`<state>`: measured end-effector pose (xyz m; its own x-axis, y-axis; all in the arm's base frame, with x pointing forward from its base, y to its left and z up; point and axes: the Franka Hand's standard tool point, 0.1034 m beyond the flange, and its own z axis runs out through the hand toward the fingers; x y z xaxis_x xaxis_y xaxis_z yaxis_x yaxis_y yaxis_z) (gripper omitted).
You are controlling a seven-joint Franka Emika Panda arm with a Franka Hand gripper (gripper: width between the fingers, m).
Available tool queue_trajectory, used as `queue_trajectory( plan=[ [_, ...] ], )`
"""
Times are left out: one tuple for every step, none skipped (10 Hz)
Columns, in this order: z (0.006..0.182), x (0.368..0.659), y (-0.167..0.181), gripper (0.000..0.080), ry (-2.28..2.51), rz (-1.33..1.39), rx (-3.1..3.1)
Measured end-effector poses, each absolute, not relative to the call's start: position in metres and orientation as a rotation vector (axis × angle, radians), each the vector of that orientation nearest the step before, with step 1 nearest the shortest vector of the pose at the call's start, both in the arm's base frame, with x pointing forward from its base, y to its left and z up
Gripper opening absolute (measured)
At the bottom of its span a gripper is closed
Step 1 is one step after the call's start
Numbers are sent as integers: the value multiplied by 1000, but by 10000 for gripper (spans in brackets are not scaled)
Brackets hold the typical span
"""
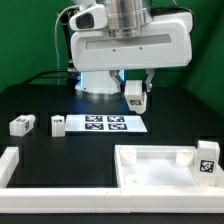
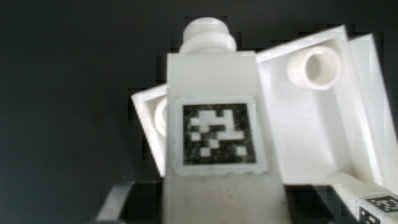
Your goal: Assemble square table
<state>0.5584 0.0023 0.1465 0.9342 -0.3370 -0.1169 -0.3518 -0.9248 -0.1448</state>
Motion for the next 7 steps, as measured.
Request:
queue_trajectory(
  plan=[
    [147, 562, 2, 291, 527, 50, -2939],
    [146, 569, 1, 291, 529, -94, -2956],
    [148, 581, -2, 291, 499, -209, -2983],
    [157, 601, -7, 291, 464, -364, -3001],
    [168, 619, -6, 291, 377, -493, -3029],
    [177, 631, 1, 291, 308, -613, -3036],
    [180, 635, 10, 291, 281, -764, -3008]
  ],
)
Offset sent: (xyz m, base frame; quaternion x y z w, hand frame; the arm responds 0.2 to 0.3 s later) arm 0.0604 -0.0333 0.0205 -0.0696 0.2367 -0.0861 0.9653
